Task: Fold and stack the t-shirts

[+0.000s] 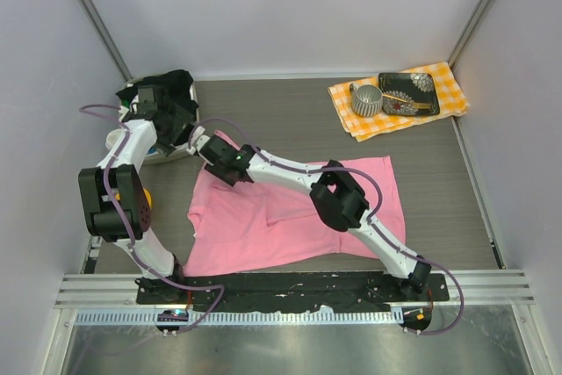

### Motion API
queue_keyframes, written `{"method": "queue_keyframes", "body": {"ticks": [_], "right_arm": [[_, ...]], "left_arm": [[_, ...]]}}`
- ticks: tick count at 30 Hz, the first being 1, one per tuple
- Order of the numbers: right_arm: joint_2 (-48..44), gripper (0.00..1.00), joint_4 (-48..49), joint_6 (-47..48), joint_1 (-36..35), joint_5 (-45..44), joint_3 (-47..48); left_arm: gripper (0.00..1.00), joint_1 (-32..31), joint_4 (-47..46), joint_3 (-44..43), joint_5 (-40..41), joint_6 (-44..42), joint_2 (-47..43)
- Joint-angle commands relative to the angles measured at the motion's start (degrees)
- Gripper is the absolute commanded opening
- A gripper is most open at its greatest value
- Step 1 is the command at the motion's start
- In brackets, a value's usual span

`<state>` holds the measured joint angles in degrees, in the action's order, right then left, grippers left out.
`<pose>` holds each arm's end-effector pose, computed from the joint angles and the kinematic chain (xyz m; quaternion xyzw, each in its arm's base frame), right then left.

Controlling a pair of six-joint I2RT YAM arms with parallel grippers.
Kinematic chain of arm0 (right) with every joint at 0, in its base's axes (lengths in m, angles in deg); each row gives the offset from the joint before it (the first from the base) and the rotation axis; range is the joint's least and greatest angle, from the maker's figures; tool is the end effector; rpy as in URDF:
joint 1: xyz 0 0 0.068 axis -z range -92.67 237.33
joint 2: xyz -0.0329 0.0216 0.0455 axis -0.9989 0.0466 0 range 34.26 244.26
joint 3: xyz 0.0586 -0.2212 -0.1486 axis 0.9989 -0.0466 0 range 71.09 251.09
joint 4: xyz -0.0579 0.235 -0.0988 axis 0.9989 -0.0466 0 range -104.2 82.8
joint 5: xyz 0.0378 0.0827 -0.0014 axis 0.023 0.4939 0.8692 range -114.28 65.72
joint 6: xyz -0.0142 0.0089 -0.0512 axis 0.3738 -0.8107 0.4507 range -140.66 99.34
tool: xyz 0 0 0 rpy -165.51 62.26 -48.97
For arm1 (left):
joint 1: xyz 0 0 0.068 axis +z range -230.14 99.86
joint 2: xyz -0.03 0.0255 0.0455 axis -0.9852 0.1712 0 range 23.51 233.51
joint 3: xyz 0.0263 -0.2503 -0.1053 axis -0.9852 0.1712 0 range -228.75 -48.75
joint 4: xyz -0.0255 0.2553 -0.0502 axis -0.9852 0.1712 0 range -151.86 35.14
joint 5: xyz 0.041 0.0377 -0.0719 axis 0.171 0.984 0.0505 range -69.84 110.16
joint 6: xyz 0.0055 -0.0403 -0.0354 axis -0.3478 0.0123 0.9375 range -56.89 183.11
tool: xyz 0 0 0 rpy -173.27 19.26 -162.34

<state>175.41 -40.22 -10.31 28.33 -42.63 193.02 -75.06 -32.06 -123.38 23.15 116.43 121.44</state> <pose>0.2893 0.4594 0.1699 -0.4890 0.7975 -0.0059 0.3533 0.3693 0.0347 0.2455 -0.4698 0.8238 -0.1067 0.2988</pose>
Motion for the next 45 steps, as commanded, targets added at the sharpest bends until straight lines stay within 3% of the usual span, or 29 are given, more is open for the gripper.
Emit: {"method": "queue_keyframes", "body": {"ticks": [1,13,16,24,27,33,45], "right_arm": [[0.0,0.49,2.1,0.3,0.5,-1.0,2.8],[0.9,0.47,2.3,0.1,1.5,0.9,2.7],[1.2,0.34,2.0,-0.1,1.5,1.7,2.7],[1.7,0.17,1.6,-1.5,1.5,4.5,2.7],[1.9,0.01,1.5,-1.6,1.5,4.0,3.0],[0.4,0.01,6.0,-2.8,2.0,-5.3,2.8],[-2.8,0.01,11.7,-12.8,10.5,-21.4,1.6]], "left_arm": [[1.0,0.5,-1.0,-1.3,0.9,-1.5,-0.7],[1.0,0.5,-1.5,-1.0,1.1,-1.4,0.2],[1.0,0.5,-1.7,-1.0,1.1,-1.3,0.4],[1.0,0.5,-1.5,-1.1,1.3,-1.4,0.5],[1.0,0.5,-1.5,-1.0,1.5,-1.4,0.5],[0.99,0.5,-1.6,-0.9,1.1,-1.5,0.2],[0.99,0.5,-1.5,-1.1,0.9,-2.2,-0.1]]}}
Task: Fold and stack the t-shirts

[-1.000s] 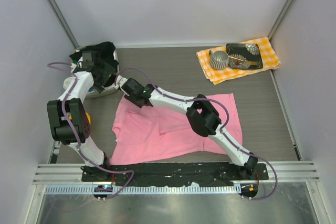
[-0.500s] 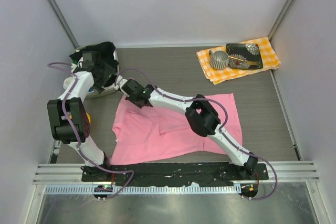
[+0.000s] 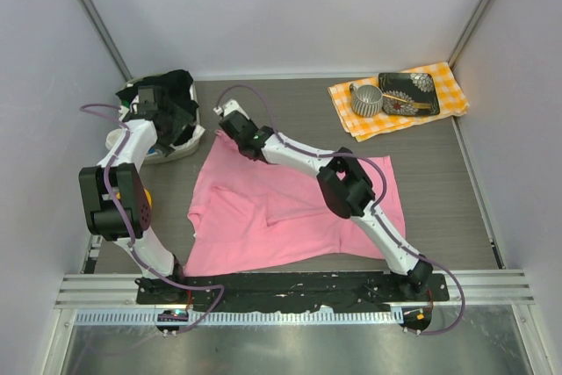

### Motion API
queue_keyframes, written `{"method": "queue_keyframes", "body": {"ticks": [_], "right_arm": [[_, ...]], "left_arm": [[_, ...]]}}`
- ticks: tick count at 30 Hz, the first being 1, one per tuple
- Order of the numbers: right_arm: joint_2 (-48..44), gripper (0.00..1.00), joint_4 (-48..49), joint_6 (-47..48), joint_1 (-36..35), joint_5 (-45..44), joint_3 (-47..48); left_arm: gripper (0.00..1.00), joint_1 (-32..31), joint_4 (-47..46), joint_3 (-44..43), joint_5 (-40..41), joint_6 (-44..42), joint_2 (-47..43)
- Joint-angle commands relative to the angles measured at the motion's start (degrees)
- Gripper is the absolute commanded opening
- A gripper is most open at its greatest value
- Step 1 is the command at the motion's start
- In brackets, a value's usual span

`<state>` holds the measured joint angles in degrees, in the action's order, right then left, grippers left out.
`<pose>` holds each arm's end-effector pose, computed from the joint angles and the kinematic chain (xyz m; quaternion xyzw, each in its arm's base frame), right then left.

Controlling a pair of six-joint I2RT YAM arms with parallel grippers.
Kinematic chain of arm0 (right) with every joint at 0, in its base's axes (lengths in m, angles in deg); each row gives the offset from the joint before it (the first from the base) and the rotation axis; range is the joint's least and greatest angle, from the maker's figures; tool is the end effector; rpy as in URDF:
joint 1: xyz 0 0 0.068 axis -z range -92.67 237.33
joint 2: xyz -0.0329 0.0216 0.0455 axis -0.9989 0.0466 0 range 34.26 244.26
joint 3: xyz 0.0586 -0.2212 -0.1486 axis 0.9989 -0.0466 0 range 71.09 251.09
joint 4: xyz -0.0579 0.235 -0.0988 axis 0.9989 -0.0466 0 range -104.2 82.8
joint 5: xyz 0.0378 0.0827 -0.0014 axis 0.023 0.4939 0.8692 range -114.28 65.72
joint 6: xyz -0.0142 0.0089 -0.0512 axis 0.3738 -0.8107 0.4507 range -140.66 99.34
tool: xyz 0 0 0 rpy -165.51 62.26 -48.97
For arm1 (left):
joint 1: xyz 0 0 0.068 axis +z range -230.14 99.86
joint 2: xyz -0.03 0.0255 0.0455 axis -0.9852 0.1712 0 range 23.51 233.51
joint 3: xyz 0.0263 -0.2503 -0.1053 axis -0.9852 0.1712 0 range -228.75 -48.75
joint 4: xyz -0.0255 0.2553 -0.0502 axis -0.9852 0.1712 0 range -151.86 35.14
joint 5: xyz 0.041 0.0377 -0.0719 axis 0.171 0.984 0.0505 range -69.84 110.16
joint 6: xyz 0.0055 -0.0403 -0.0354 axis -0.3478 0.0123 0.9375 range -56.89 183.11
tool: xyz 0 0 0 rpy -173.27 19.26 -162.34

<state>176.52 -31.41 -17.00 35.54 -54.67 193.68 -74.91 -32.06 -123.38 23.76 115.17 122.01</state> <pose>0.3577 0.4251 0.1766 -0.3222 0.8337 -0.0661 0.4435 0.3705 0.0362 0.2420 -0.4639 0.8288 -0.0965 0.2977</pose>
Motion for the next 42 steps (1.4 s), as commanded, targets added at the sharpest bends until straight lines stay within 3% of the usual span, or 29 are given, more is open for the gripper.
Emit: {"method": "queue_keyframes", "body": {"ticks": [1,2,5,6,11,15,18,20,28,34,42], "right_arm": [[-4.0,0.01,2.8,-7.3,3.9,-10.6,0.5],[-3.8,0.01,2.8,-7.9,4.4,-11.3,0.3],[-3.3,0.61,3.3,-9.6,5.6,-13.3,0.1],[-3.3,0.99,3.5,-9.8,5.7,-13.4,-0.2],[-7.0,1.0,7.7,-11.6,5.6,-12.9,-5.2],[-14.4,1.0,9.4,-11.9,5.6,-13.2,-11.2],[-20.7,1.0,8.1,-12.2,5.6,-14.3,-15.8],[-28.3,1.0,7.3,-13.1,5.7,-15.4,-22.3],[-47.2,1.0,6.1,-16.2,6.8,-16.8,-39.8],[-54.7,1.0,4.0,-18.9,6.8,-16.2,-46.3],[-54.3,1.0,0.4,-24.3,7.1,-16.5,-50.1]], "left_arm": [[0.99,0.2,-1.5,-1.1,0.2,-1.0,-0.6],[0.99,0.2,-1.6,-1.1,0.2,-1.1,-0.5],[0.99,0.1,-2.0,-1.0,-0.2,-0.9,-0.3],[0.99,0.0,-2.3,-1.0,-0.3,-1.0,-0.3],[1.0,-2.7,-3.5,-2.5,-0.5,-2.6,0.9],[1.0,-7.2,-1.5,-9.6,-0.3,-5.0,5.3],[1.0,-11.6,3.5,-19.7,0.0,-6.2,11.7],[1.0,-14.1,8.3,-33.6,0.0,-6.4,19.6],[0.95,-16.2,23.2,-57.2,1.2,-4.9,38.3],[0.88,-16.4,24.5,-57.8,2.0,-3.5,40.8],[0.8,-16.7,23.8,-55.2,1.8,-3.4,41.1]]}}
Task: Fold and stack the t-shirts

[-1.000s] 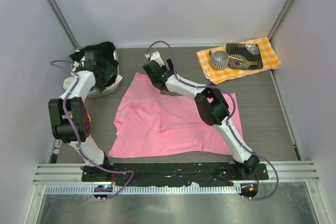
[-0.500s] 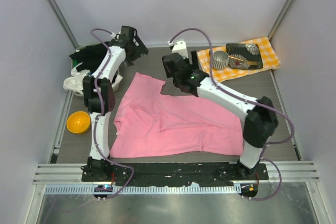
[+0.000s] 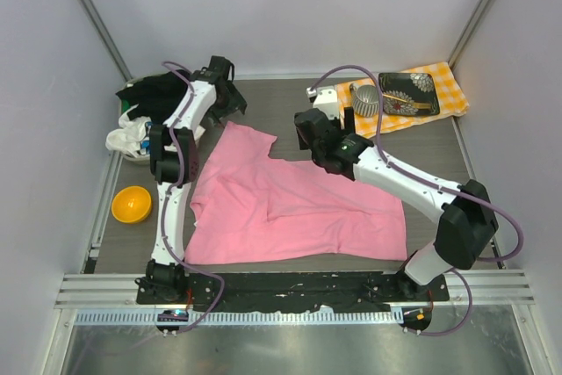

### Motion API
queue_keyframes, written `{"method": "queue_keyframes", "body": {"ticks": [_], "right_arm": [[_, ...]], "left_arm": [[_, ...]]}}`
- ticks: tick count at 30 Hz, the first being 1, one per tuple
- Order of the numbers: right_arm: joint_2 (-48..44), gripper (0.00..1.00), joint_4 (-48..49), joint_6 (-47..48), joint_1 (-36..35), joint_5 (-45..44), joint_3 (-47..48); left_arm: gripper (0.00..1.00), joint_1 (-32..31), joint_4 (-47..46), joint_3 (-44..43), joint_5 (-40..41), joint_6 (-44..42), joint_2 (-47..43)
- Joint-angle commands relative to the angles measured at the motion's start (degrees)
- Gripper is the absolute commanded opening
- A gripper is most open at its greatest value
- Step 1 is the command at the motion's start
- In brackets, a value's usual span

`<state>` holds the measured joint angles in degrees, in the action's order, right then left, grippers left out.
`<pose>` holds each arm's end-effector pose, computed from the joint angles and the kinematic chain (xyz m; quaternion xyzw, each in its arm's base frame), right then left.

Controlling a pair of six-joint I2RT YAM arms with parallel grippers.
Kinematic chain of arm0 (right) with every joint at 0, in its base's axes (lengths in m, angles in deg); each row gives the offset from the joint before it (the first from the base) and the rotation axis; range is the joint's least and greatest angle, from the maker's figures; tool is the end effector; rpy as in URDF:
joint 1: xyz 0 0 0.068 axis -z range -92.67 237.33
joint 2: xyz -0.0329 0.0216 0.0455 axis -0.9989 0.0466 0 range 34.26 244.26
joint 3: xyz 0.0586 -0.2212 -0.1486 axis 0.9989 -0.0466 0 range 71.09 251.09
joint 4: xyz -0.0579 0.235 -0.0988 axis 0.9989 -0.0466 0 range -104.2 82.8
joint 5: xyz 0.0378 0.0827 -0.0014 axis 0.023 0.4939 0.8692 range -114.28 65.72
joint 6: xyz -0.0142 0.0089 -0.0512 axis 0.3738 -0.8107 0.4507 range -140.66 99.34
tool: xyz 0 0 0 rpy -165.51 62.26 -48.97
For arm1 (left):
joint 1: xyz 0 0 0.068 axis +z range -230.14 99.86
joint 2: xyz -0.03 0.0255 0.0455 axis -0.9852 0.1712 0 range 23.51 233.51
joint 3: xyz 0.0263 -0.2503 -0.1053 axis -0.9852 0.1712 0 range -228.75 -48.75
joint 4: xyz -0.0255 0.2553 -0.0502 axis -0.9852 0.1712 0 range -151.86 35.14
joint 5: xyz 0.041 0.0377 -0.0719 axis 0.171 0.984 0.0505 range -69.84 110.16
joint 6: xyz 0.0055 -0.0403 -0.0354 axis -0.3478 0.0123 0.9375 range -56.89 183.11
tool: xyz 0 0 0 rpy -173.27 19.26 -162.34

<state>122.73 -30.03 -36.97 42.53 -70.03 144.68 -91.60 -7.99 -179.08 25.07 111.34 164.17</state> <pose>0.2617 0.2238 0.3121 -0.0375 0.8438 -0.0941 0.5270 0.5137 -0.1010 0.1973 -0.3162 0.9212 -0.0748 0.2141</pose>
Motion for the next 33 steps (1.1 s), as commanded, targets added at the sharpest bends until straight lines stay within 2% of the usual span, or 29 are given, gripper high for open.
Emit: {"method": "queue_keyframes", "body": {"ticks": [1,14,21,23,24,33], "right_arm": [[-0.5,1.0,-1.1,-4.6,0.2,-1.2,-1.9],[-5.0,1.0,-1.9,-6.2,2.2,0.5,-6.8],[-6.3,1.0,-2.2,-6.4,2.3,0.7,-7.3],[-6.5,1.0,-2.2,-6.4,2.3,0.7,-7.4],[-6.5,1.0,-2.3,-6.4,2.4,0.7,-7.6],[-5.9,1.0,-2.5,-6.9,2.4,1.1,-7.7]], "left_arm": [[0.79,0.0,-0.6,0.9,-0.1,0.4,-0.9],[0.59,-0.5,-0.8,-0.5,0.5,0.2,2.5],[0.59,-0.7,-0.8,-0.2,3.0,0.1,3.1],[0.55,-0.7,-1.0,0.1,3.7,0.1,3.0],[0.5,-0.7,-1.0,0.2,4.2,0.1,3.0],[0.3,-0.7,-1.4,2.2,5.2,-0.2,2.8]]}}
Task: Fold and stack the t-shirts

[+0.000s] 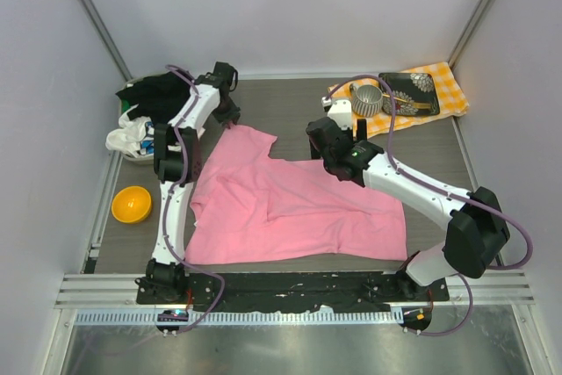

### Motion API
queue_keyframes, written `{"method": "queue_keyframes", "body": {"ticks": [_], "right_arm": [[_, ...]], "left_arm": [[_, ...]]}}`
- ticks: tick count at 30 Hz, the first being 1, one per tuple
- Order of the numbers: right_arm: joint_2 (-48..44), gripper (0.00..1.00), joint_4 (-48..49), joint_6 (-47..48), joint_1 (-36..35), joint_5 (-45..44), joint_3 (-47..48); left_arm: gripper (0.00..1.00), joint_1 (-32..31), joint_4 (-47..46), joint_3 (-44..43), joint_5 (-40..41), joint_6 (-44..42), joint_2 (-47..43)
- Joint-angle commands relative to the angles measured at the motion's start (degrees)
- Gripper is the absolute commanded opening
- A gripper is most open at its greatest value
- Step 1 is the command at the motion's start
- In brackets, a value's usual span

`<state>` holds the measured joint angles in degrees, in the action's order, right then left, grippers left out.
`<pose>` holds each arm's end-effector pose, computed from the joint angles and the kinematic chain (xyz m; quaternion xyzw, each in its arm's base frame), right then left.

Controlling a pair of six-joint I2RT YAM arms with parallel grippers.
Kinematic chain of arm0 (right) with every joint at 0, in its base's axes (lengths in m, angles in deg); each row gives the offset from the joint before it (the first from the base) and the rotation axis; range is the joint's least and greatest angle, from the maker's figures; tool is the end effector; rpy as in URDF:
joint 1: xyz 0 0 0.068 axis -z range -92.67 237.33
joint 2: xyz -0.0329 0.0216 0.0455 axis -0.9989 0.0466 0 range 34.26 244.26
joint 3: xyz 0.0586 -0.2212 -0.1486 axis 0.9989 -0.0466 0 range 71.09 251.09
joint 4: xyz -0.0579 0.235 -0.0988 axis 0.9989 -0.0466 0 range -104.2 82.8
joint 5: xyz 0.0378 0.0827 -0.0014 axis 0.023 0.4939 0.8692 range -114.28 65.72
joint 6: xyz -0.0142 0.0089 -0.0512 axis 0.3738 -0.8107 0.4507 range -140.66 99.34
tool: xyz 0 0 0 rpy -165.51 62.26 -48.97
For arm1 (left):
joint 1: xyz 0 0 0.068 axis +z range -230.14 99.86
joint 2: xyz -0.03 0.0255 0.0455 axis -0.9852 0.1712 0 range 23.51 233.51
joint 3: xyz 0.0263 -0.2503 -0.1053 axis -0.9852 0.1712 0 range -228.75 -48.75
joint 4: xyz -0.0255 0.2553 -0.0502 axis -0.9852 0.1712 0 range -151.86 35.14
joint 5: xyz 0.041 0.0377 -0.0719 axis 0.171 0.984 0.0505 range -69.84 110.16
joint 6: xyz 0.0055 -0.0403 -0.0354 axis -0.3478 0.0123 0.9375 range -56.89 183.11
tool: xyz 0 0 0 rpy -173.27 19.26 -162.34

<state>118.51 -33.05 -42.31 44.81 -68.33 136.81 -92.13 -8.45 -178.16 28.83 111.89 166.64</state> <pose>0.2499 0.1954 0.2856 -0.0118 0.8667 -0.1020 0.4881 0.5155 -0.1040 0.1714 -0.3226 0.9227 -0.0361 0.2079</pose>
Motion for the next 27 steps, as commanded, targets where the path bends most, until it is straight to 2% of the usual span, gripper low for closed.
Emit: {"method": "queue_keyframes", "body": {"ticks": [1,7,9,13,20,27], "right_arm": [[-1.8,1.0,0.4,-1.6,0.2,-0.5,0.3],[-2.2,1.0,-0.3,-3.5,1.6,-0.9,-0.6],[-2.4,1.0,-0.3,-4.6,3.5,0.6,-1.7],[-2.2,1.0,-0.5,-7.2,11.9,6.5,-3.4],[-2.7,1.0,-1.2,-11.4,23.4,9.0,-7.7],[0.4,1.0,0.2,-13.7,28.6,11.7,-10.2]], "left_arm": [[0.28,-0.1,-0.9,1.5,1.5,-0.8,0.2],[0.15,-0.2,-2.5,5.6,2.5,-1.3,-1.8],[0.0,-0.1,-3.5,7.8,2.5,-1.3,-2.8],[0.0,-0.1,-6.5,13.5,2.7,-1.0,-7.3],[0.0,-0.1,-7.2,20.7,2.8,-1.1,-15.3],[0.0,-0.1,-9.2,26.1,2.5,-0.4,-22.1]]}}
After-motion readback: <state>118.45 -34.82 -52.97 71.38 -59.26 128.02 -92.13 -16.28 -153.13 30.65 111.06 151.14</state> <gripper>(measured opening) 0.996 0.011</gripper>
